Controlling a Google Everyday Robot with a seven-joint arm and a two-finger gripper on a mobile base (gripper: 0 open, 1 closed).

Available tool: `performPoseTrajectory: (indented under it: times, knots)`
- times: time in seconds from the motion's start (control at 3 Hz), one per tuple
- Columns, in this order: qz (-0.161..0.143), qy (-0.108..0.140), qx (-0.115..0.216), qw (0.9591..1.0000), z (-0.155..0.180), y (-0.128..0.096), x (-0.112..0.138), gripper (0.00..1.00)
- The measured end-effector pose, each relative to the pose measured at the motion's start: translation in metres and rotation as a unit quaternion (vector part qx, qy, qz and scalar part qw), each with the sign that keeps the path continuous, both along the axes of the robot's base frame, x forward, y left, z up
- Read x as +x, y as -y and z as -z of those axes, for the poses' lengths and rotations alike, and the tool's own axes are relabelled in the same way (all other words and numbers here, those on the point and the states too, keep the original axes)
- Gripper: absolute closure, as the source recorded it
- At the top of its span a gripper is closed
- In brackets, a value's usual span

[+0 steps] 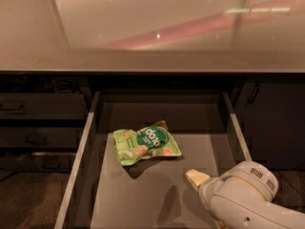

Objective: Open top drawer

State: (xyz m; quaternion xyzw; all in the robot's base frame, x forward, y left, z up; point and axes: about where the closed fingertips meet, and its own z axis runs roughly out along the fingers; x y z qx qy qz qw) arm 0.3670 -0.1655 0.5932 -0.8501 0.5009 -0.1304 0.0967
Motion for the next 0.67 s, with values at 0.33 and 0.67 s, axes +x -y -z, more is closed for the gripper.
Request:
performPoseTrajectory:
  times: [0.33, 0.67]
  knots:
    - [-0.01, 0.002, 0.016, 0.9998, -0.006, -0.004, 0.001, 0.0]
    - [-0.011, 0.053, 0.059, 0.9968, -0.053, -0.019, 0.008, 0.0]
